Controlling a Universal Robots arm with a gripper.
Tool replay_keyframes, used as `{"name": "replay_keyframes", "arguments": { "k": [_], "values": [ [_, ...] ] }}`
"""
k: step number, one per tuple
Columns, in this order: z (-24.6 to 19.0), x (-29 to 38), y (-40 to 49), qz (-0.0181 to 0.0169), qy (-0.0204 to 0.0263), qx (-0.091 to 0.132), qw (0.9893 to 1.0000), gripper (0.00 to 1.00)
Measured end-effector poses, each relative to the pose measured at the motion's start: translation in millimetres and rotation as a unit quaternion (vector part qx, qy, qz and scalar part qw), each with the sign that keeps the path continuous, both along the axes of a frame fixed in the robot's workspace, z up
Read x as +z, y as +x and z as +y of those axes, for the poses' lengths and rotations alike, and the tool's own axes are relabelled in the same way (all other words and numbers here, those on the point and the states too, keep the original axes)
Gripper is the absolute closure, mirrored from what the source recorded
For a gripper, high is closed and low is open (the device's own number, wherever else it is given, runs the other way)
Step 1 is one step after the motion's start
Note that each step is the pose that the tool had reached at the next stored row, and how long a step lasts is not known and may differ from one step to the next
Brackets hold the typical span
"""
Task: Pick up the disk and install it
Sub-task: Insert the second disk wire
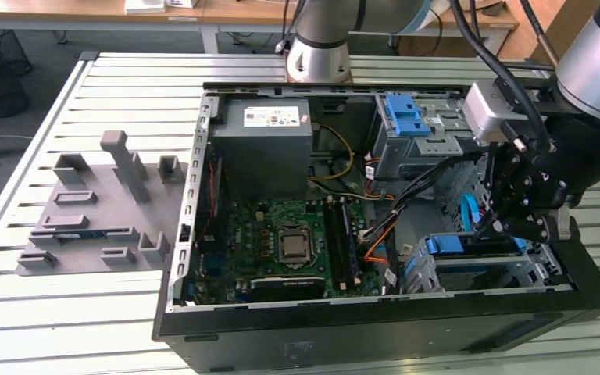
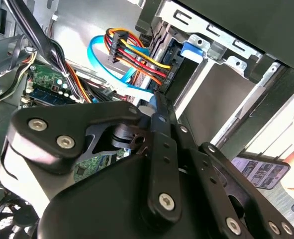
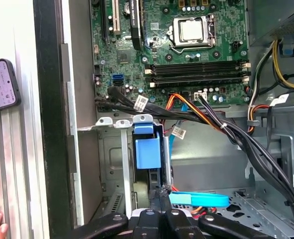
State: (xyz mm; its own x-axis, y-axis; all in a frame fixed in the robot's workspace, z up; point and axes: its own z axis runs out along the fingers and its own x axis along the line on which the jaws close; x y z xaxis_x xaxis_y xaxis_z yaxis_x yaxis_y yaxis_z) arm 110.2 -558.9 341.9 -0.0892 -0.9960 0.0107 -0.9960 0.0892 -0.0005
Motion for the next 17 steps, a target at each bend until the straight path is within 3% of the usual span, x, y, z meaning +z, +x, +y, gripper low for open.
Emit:
{"name": "replay_keyframes", "arguments": {
  "k": [4, 17],
  "values": [
    [-2.1, -4.7, 0.0, -0.0007, 0.0005, 0.000, 1.0000, 0.89],
    [-0.2, -8.1, 0.0, -0.0007, 0.0011, 0.000, 1.0000, 0.89]
  ]
}}
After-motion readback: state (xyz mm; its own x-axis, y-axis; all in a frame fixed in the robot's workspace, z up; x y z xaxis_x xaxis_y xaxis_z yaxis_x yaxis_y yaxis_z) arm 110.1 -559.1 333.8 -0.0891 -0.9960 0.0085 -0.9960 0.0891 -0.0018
